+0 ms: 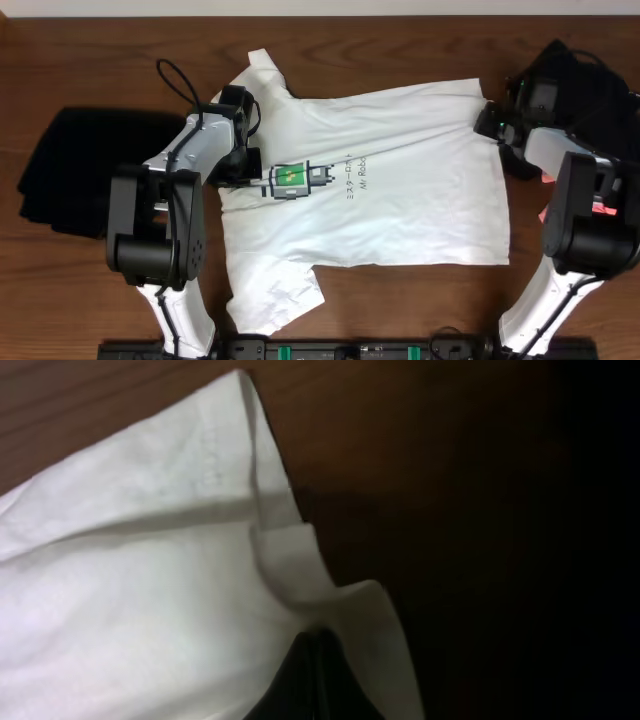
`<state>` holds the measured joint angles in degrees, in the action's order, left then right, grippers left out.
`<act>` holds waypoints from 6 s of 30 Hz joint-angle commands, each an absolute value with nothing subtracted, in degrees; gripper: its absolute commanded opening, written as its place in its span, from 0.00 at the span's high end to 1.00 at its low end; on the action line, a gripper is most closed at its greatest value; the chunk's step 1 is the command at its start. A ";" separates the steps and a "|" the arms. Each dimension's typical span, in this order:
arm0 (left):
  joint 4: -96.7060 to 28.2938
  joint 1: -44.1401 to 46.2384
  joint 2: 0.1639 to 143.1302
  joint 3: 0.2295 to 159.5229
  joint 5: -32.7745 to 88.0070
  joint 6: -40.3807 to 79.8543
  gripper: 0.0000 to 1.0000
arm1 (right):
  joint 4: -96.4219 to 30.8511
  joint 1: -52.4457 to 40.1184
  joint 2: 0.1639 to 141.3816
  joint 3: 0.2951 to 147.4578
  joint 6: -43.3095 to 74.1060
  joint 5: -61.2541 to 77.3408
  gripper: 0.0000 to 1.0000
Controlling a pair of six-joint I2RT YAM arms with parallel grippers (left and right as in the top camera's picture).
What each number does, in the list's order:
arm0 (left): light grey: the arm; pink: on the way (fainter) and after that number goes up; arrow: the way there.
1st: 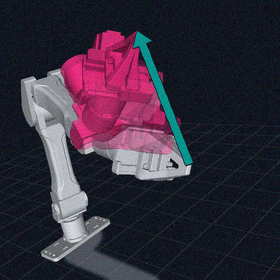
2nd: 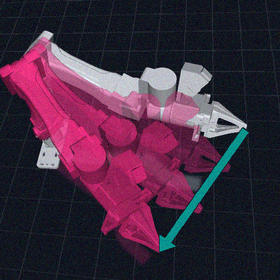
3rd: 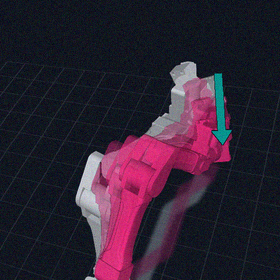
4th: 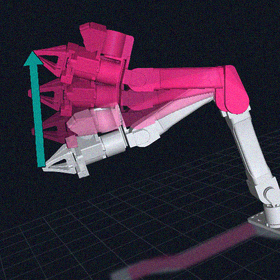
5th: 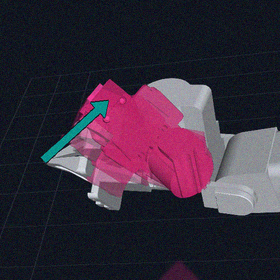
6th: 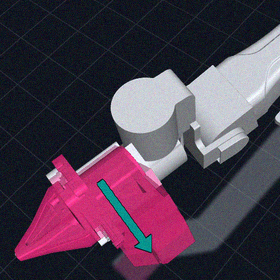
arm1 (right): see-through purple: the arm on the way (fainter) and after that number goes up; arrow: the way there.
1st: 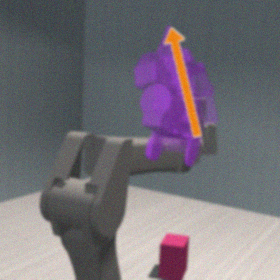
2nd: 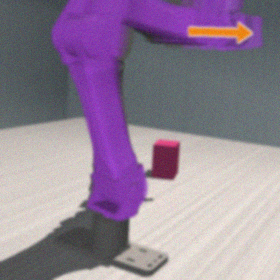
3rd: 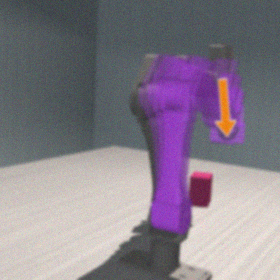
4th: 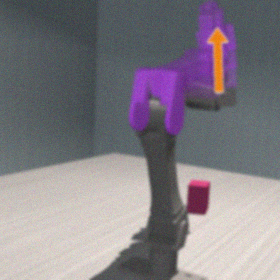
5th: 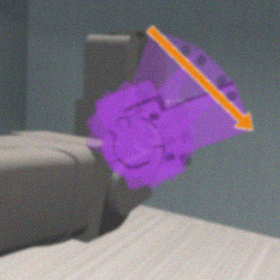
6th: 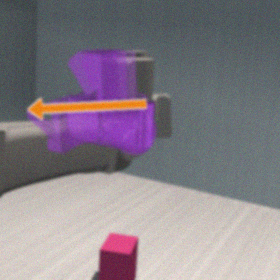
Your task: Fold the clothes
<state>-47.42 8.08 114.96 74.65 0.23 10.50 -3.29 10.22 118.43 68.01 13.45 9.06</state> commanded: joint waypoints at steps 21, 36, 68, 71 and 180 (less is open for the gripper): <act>-26.85 7.70 106.34 80.16 12.73 22.17 0.57 | -18.09 12.25 90.94 66.76 13.28 15.53 0.46; -4.14 7.68 121.58 80.16 19.03 36.97 0.47 | -35.75 10.41 89.69 66.74 9.43 20.82 0.39; 22.15 11.38 124.09 80.64 22.92 25.34 0.94 | -40.62 10.41 89.69 66.74 8.71 20.84 0.46; 20.14 12.73 124.33 80.64 22.87 21.58 0.88 | -40.77 10.41 89.69 66.74 8.71 20.88 0.46; -56.34 -4.51 116.18 86.78 22.94 8.78 0.53 | -45.82 6.24 107.13 65.91 10.26 2.31 0.84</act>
<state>-56.38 -5.08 117.27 87.26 21.08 9.91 -46.28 6.20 106.67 66.13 12.97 -2.66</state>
